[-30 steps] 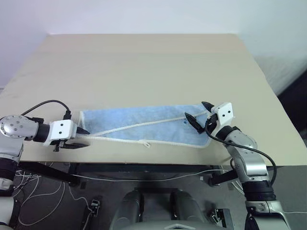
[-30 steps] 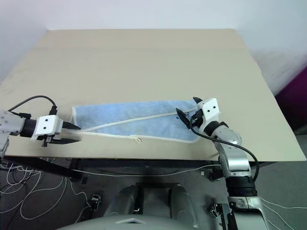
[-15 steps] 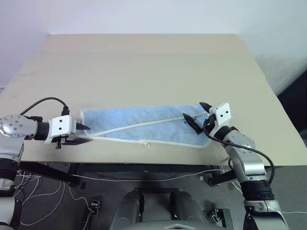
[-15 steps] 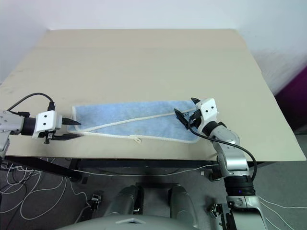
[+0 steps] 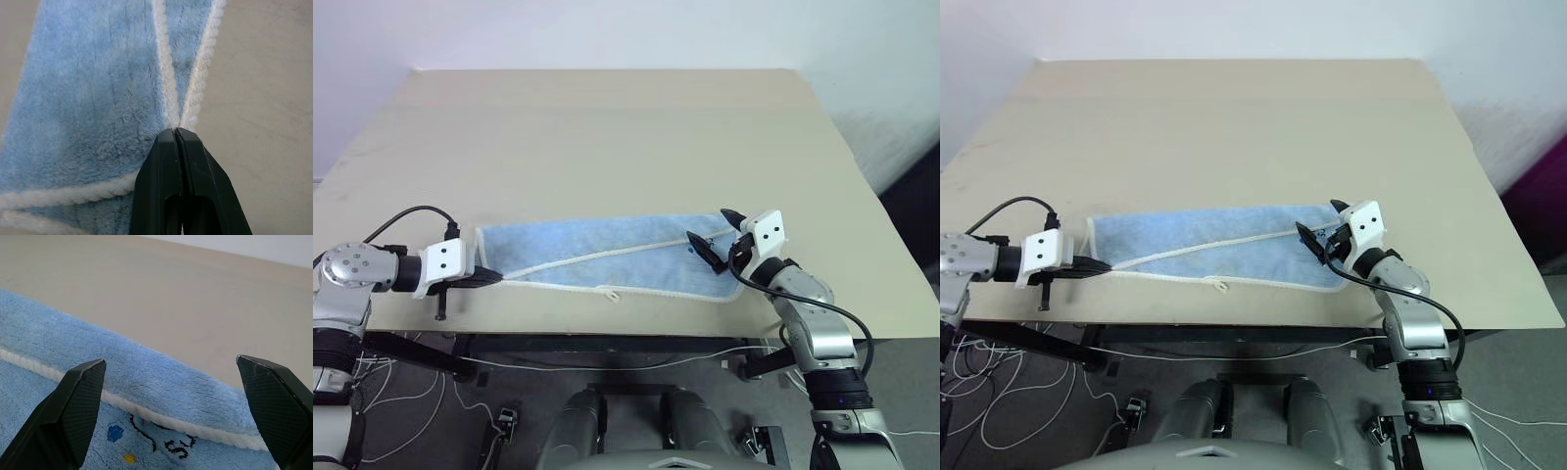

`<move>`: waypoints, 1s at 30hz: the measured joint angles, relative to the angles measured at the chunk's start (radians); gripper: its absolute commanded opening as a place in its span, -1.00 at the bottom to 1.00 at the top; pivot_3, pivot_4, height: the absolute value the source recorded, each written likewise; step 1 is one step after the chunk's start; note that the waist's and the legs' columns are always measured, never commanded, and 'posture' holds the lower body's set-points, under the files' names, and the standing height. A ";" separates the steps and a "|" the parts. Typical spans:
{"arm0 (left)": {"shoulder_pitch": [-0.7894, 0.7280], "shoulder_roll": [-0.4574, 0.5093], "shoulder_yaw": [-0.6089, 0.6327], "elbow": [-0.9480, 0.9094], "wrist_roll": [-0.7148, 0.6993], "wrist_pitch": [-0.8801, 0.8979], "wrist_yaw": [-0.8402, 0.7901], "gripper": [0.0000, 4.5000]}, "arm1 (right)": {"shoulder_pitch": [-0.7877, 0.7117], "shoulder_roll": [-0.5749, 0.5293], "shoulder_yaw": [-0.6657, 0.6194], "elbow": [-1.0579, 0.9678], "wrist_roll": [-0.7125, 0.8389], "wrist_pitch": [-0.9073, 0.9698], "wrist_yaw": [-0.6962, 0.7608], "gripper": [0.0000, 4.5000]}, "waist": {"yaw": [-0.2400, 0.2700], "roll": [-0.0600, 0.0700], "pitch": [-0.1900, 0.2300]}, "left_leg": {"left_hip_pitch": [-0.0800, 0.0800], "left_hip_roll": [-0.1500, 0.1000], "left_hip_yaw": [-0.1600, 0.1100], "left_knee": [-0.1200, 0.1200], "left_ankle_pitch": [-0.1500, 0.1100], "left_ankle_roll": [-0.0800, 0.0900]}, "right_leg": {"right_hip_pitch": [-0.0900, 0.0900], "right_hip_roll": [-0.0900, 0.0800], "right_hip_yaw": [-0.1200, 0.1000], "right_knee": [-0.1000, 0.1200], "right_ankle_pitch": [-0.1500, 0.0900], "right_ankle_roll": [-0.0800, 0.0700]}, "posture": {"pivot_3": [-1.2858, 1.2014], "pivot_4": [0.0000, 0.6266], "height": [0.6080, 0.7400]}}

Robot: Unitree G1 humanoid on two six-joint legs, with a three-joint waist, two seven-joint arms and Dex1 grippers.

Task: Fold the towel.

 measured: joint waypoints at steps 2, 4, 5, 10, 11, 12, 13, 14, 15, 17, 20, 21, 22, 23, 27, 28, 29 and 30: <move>0.000 0.000 0.000 0.000 0.003 -0.001 0.003 -0.97 | 0.000 0.000 0.000 0.000 0.000 0.000 0.000 1.00 | 0.000 0.000 0.000 | 0.000 0.000 0.000 0.000 0.000 0.000 | 0.000 0.000 0.000 0.000 0.000 0.000 | 0.03 -0.52 1.00; 0.001 0.000 0.000 0.000 0.002 0.004 0.001 -0.97 | 0.000 0.000 0.000 0.000 0.000 0.000 0.000 1.00 | 0.000 0.000 0.000 | 0.000 0.000 0.000 0.000 0.000 0.000 | 0.000 0.000 0.000 0.000 0.000 0.000 | 0.03 -0.52 1.00; 0.001 0.000 0.000 0.000 0.002 0.010 -0.002 -0.90 | 0.000 0.000 0.000 0.000 0.000 0.000 0.000 1.00 | 0.000 0.000 0.000 | 0.000 0.000 0.000 0.000 0.000 0.000 | 0.000 0.000 0.000 0.000 0.000 0.000 | 0.03 -0.52 1.00; 0.001 0.000 0.001 0.001 0.005 0.019 0.006 -0.27 | 0.000 0.000 0.000 0.000 0.000 0.000 0.001 1.00 | 0.000 0.000 0.000 | 0.000 0.000 0.000 0.000 0.000 0.000 | 0.000 0.000 0.000 0.000 0.000 0.000 | 0.03 -0.52 1.00; 0.001 0.000 0.001 0.001 0.009 0.016 0.011 -0.12 | 0.000 0.000 0.000 0.000 0.000 0.000 0.001 1.00 | 0.000 0.000 0.000 | 0.000 0.000 0.000 0.000 0.000 0.000 | 0.000 0.000 0.000 0.000 0.000 0.000 | 0.03 -0.52 1.00; 0.001 0.000 0.001 0.002 0.011 0.013 0.017 0.01 | 0.000 0.000 0.000 0.000 0.000 0.000 0.001 1.00 | 0.000 0.000 0.000 | 0.000 0.000 0.000 0.000 0.000 0.000 | 0.000 0.000 0.000 0.000 0.000 0.000 | 0.03 -0.52 1.00; 0.001 0.000 0.001 0.003 0.013 0.010 0.020 0.01 | 0.000 0.000 0.000 0.000 0.000 0.000 0.001 1.00 | 0.000 0.000 0.000 | 0.000 0.000 0.000 0.000 0.000 0.000 | 0.000 0.000 0.000 0.000 0.000 0.000 | 0.03 -0.52 1.00; 0.001 0.000 0.001 0.003 0.015 0.006 0.021 0.01 | 0.000 0.000 0.000 0.000 0.000 0.000 0.001 1.00 | 0.000 0.000 0.000 | 0.000 0.000 0.000 0.000 0.000 0.000 | 0.000 0.000 0.000 0.000 0.000 0.000 | 0.03 -0.52 1.00; 0.001 0.000 0.001 0.003 0.016 0.004 0.023 0.01 | 0.000 0.000 0.000 0.000 0.000 0.000 0.001 1.00 | 0.000 0.000 0.000 | 0.000 0.000 0.000 0.000 0.000 0.000 | 0.000 0.000 0.000 0.000 0.000 0.000 | 0.03 -0.52 1.00; 0.001 -0.001 0.001 0.004 0.016 0.004 0.024 0.01 | 0.000 0.000 0.000 0.000 0.000 0.000 0.001 1.00 | 0.000 0.000 0.000 | 0.000 0.000 0.000 0.000 0.000 0.000 | 0.000 0.000 0.000 0.000 0.000 0.000 | 0.03 -0.52 1.00; 0.000 -0.008 0.003 0.007 0.014 0.011 0.026 0.01 | 0.000 0.000 0.000 0.000 -0.001 0.000 0.001 1.00 | 0.000 0.000 0.000 | 0.000 0.000 0.000 0.000 0.000 0.000 | 0.000 0.000 0.000 0.000 0.000 0.000 | 0.03 -0.52 1.00; -0.003 -0.012 0.004 0.008 0.010 0.025 0.028 0.01 | -0.001 0.000 0.000 0.000 -0.001 0.000 0.000 1.00 | 0.001 0.000 0.000 | 0.000 0.000 0.000 0.000 0.000 0.000 | 0.000 0.000 0.000 0.000 0.000 0.000 | 0.03 -0.52 1.00; -0.005 -0.018 0.009 0.009 0.003 0.039 0.030 0.01 | -0.001 0.000 0.000 0.000 -0.001 0.000 0.000 1.00 | 0.001 0.000 0.000 | 0.000 0.000 0.000 0.000 0.000 0.000 | 0.000 0.000 0.000 0.000 0.000 0.000 | 0.03 -0.52 1.00; -0.006 -0.024 0.014 0.009 -0.003 0.050 0.033 0.01 | -0.001 0.000 0.000 0.000 -0.001 0.000 0.000 1.00 | 0.001 0.000 0.000 | 0.000 0.000 0.000 0.000 0.000 0.000 | 0.000 0.000 0.000 0.000 0.000 0.000 | 0.03 -0.52 1.00; -0.015 -0.035 0.026 0.008 -0.015 0.101 0.043 0.01 | -0.001 0.000 0.000 0.000 -0.001 0.000 0.000 1.00 | 0.000 0.000 0.000 | 0.000 0.000 0.000 0.000 0.000 0.000 | 0.000 0.000 0.000 0.000 0.000 0.000 | 0.03 -0.52 1.00; -0.018 -0.037 0.028 0.008 -0.016 0.111 0.047 0.01 | -0.001 0.000 0.000 0.000 -0.001 0.000 0.000 1.00 | 0.000 0.000 0.000 | 0.000 0.000 0.000 0.000 0.000 0.000 | 0.000 0.000 0.000 0.000 0.000 0.000 | 0.03 -0.52 1.00; -0.021 -0.037 0.029 0.008 -0.016 0.116 0.052 0.01 | -0.001 0.000 0.000 0.000 -0.001 0.000 0.000 1.00 | 0.000 0.000 0.000 | 0.000 0.000 0.000 0.000 0.000 0.000 | 0.000 0.000 0.000 0.000 0.000 0.000 | 0.03 -0.52 1.00; -0.022 -0.038 0.029 0.008 -0.015 0.116 0.058 0.01 | -0.001 0.000 0.000 0.000 -0.001 0.000 0.000 1.00 | 0.000 0.000 0.000 | 0.000 0.000 0.000 0.000 0.000 0.000 | 0.000 0.000 0.000 0.000 0.000 0.000 | 0.03 -0.52 1.00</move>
